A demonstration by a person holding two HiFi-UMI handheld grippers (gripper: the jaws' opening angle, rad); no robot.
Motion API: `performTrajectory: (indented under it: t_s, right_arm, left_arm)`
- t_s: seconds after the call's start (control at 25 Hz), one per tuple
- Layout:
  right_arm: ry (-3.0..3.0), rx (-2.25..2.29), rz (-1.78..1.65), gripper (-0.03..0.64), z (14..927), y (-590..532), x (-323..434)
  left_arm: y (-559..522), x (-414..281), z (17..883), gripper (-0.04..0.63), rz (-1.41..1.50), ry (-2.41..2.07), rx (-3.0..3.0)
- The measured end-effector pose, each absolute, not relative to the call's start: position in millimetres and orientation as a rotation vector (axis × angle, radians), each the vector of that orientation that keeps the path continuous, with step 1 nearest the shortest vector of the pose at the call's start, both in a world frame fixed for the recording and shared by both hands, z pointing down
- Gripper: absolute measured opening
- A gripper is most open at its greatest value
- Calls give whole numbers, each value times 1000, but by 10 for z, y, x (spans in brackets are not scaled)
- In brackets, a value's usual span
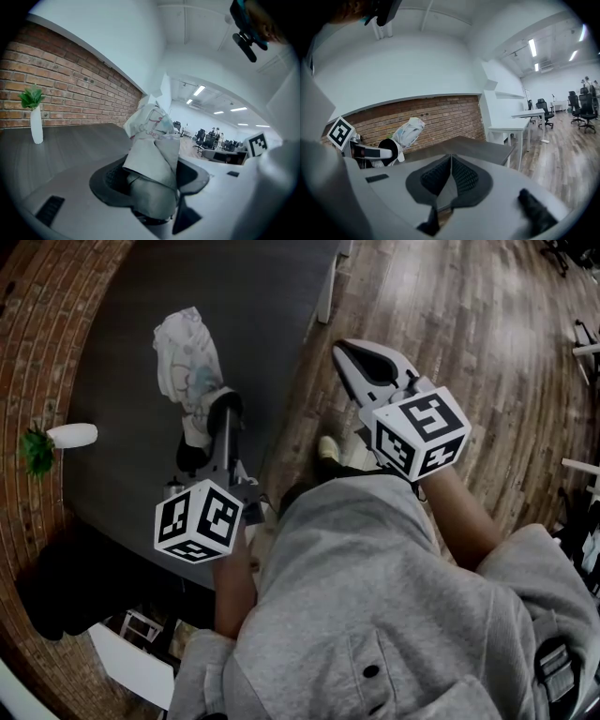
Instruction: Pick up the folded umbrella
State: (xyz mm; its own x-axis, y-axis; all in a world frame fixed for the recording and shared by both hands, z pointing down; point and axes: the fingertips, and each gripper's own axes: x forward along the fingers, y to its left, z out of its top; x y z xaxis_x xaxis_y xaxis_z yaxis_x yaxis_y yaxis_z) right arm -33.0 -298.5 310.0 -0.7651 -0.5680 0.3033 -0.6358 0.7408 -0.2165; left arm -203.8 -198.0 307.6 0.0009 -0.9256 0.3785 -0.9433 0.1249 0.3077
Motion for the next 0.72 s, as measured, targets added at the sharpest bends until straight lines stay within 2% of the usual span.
performTrajectory:
  t_s: [0.72]
  right_arm:
    - [-2720,951,401,26,2958,-1663,-372]
  left_arm:
    - [-672,-2006,3019,259,25,-1913,1812]
